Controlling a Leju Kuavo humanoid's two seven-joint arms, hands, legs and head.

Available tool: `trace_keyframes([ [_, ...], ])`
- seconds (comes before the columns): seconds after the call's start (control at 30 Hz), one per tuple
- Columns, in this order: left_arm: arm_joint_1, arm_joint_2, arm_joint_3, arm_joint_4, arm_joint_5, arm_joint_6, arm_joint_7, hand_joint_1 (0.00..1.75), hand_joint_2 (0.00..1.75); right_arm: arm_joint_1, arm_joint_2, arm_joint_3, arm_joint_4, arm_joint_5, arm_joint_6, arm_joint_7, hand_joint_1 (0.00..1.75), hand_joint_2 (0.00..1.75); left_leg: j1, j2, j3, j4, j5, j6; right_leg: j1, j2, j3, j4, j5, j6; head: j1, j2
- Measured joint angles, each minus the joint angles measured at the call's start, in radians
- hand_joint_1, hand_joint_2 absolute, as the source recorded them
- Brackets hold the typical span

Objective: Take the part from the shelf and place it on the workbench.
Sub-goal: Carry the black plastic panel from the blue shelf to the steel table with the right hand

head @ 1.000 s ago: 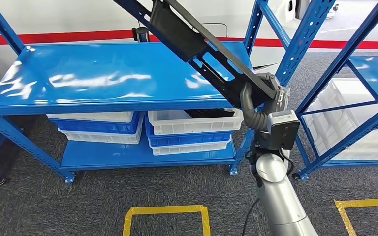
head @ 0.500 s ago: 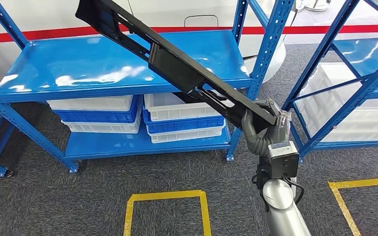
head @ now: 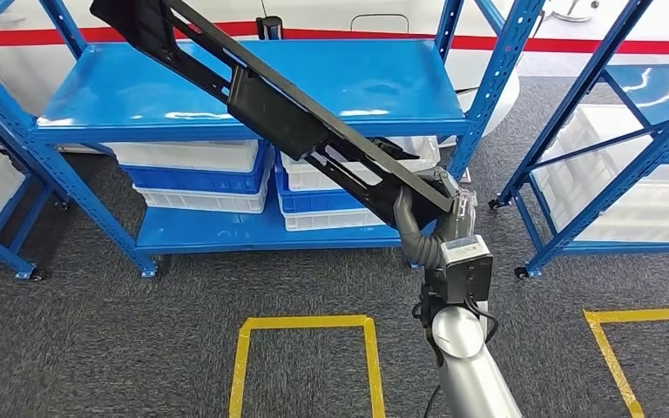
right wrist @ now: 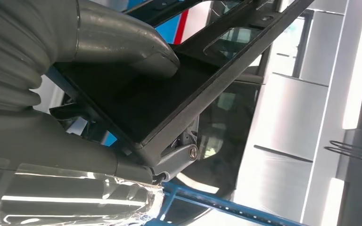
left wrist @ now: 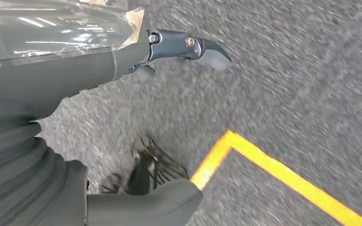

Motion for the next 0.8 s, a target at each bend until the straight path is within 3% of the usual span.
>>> trace_keyframes([
  [0.03, 0.003, 0.002, 0.000, 0.000, -0.001, 0.000, 0.000, 0.00, 1.75, -0.005, 0.002, 0.000, 0.010, -0.002, 0.002, 0.001, 1.75, 1.75, 0.000, 0.000, -0.017, 0.001, 0.013, -0.001, 0.000, 0.000, 0.003, 0.036, -0.005, 0.007, 0.000, 0.000],
  [0.07, 0.005, 0.003, 0.000, 0.000, -0.003, -0.001, 0.000, 0.00, 1.75, -0.011, 0.005, 0.001, 0.021, -0.006, 0.005, 0.001, 1.75, 1.75, -0.001, 0.000, -0.034, 0.001, 0.026, -0.003, 0.000, 0.000, 0.021, 0.041, 0.008, 0.017, 0.000, 0.000],
  [0.13, 0.009, 0.004, 0.000, 0.000, -0.004, -0.002, 0.000, 0.00, 1.75, -0.025, 0.014, 0.003, 0.038, -0.013, 0.017, 0.003, 1.75, 1.75, -0.001, 0.000, -0.064, 0.002, 0.051, -0.009, 0.001, 0.000, 0.105, -0.046, 0.046, 0.029, 0.000, 0.000],
  [0.2, 0.010, 0.004, 0.000, 0.000, -0.004, -0.003, 0.000, 0.00, 1.75, -0.046, 0.028, 0.007, 0.052, -0.018, 0.027, 0.003, 1.75, 1.75, -0.002, 0.001, -0.083, 0.002, 0.075, -0.020, 0.007, 0.001, 0.209, -0.197, 0.042, 0.020, -0.001, 0.000],
  [0.27, 0.012, 0.005, 0.000, 0.000, -0.004, -0.002, 0.000, 0.00, 1.75, -0.065, 0.041, 0.011, 0.063, -0.021, 0.032, 0.004, 1.75, 1.75, -0.002, 0.003, -0.091, -0.006, 0.100, -0.032, 0.016, 0.004, 0.247, -0.276, 0.029, 0.006, -0.003, 0.000],
  [0.33, 0.017, 0.006, 0.000, 0.000, -0.004, 0.000, 0.002, 0.00, 1.75, -0.078, 0.051, 0.013, 0.079, -0.025, 0.038, 0.005, 1.75, 1.75, 0.001, 0.001, -0.097, -0.015, 0.110, -0.044, 0.011, 0.005, 0.232, -0.283, 0.048, -0.007, -0.002, 0.000],
  [0.37, 0.020, 0.007, 0.000, 0.000, -0.002, 0.001, 0.003, 0.00, 1.75, -0.085, 0.058, 0.015, 0.089, -0.027, 0.040, 0.006, 1.75, 1.75, 0.003, -0.001, -0.105, -0.005, 0.090, -0.048, 0.006, 0.004, 0.227, -0.286, 0.060, -0.018, -0.004, 0.000],
  [0.43, 0.025, 0.010, 0.001, 0.000, 0.007, 0.002, 0.006, 0.00, 1.75, -0.098, 0.074, 0.019, 0.110, -0.029, 0.045, 0.009, 1.75, 1.75, 0.006, -0.005, -0.133, 0.079, 0.000, -0.056, -0.001, 0.002, 0.212, -0.288, 0.084, -0.036, -0.011, 0.000],
  [0.5, 0.027, 0.012, 0.001, 0.000, 0.018, 0.002, 0.007, 0.00, 1.75, -0.109, 0.088, 0.024, 0.131, -0.030, 0.049, 0.014, 1.75, 1.75, 0.008, -0.006, -0.161, 0.212, -0.079, -0.064, 0.001, 0.000, 0.191, -0.282, 0.098, -0.040, -0.016, 0.000],
  [0.53, 0.028, 0.014, 0.002, 0.000, 0.022, 0.002, 0.008, 0.00, 1.75, -0.115, 0.093, 0.026, 0.141, -0.031, 0.052, 0.017, 1.75, 1.75, 0.010, -0.006, -0.162, 0.256, -0.090, -0.069, 0.001, -0.002, 0.181, -0.277, 0.102, -0.038, -0.016, 0.000],
  [0.57, 0.029, 0.016, 0.002, 0.000, 0.024, 0.002, 0.008, 0.00, 1.75, -0.120, 0.098, 0.028, 0.150, -0.032, 0.054, 0.019, 1.75, 1.75, 0.013, -0.005, -0.147, 0.263, -0.084, -0.073, 0.000, -0.003, 0.171, -0.271, 0.105, -0.036, -0.016, 0.000],
  [0.63, 0.030, 0.019, 0.002, 0.000, 0.027, -0.001, 0.010, 0.00, 1.75, -0.129, 0.105, 0.029, 0.161, -0.032, 0.056, 0.023, 1.75, 1.75, 0.023, -0.005, -0.069, 0.171, -0.047, -0.081, -0.004, -0.004, 0.155, -0.255, 0.106, -0.032, -0.017, 0.000],
  [0.7, 0.031, 0.022, 0.003, 0.000, 0.031, -0.011, 0.008, 0.00, 1.75, -0.144, 0.110, 0.030, 0.168, -0.030, 0.057, 0.027, 1.75, 1.75, 0.024, -0.010, 0.000, 0.065, -0.033, -0.086, -0.001, -0.004, 0.135, -0.240, 0.108, -0.027, -0.018, 0.000],
  [0.8, 0.037, 0.024, 0.006, 0.001, 0.040, -0.030, -0.006, 0.00, 1.75, -0.162, 0.109, 0.028, 0.172, -0.029, 0.056, 0.041, 1.75, 1.75, 0.015, -0.016, 0.007, 0.038, -0.032, -0.074, 0.007, -0.002, 0.116, -0.230, 0.121, -0.008, -0.019, 0.000],
])
